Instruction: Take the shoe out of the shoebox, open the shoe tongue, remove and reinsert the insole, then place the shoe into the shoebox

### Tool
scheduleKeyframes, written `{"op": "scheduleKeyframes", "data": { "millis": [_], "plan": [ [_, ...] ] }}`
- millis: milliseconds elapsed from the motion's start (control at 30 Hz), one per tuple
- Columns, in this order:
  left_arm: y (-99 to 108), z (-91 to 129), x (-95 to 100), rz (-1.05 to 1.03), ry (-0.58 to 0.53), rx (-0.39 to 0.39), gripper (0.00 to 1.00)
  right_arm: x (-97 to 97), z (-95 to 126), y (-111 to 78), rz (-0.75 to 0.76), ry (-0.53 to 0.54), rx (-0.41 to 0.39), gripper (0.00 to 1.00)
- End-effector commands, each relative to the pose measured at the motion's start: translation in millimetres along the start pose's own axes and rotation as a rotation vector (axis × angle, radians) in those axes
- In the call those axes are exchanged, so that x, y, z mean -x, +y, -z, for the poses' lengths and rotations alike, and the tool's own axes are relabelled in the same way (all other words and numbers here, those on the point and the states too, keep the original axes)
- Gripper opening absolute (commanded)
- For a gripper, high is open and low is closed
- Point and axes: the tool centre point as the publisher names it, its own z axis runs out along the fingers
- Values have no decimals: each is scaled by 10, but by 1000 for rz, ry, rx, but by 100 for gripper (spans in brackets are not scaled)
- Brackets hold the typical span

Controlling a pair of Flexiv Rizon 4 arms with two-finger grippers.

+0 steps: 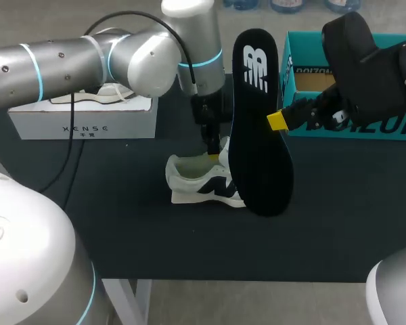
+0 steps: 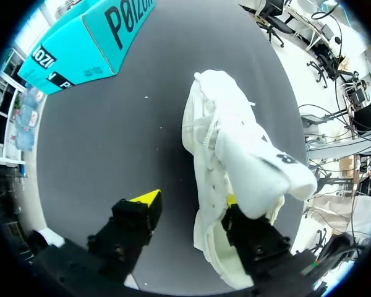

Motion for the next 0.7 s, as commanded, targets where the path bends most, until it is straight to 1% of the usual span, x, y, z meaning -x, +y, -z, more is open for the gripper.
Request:
{"op": "scheduleKeyframes", "data": {
  "millis": [33,67,133,267,333,400,433,467,533,567,667,700],
  "plan": [
    [-12,-87,35,0,15,-9,31,-2,-24,47,-1,0,-8,0],
    [-12,-86,24,0,15,-10,24,-2,-24,47,-1,0,-8,0],
    [-7,-76,-6,-2,14,-16,0,-2,-24,47,-1,0,-8,0],
    [-5,-43,-63,-18,6,-22,0,-2,-24,47,-1,0,-8,0],
    [-11,-7,-75,-87,4,-36,0,-2,-24,47,-1,0,-8,0],
    [-27,40,-69,-183,12,-11,0,-2,-24,47,-1,0,-8,0],
    [-17,72,-48,-221,20,-23,0,-2,-24,47,-1,0,-8,0],
    [1,104,-24,-279,41,-48,0,-2,-24,47,-1,0,-8,0],
    [30,173,22,-398,82,-56,0,-2,-24,47,-1,0,-8,0],
    [39,207,38,-482,123,-72,0,-2,-24,47,-1,0,-8,0],
    [64,294,75,-621,191,-69,0,-2,-24,47,-1,0,-8,0],
    [71,336,81,-645,204,-82,0,-2,-24,47,-1,0,-8,0]
  ]
}}
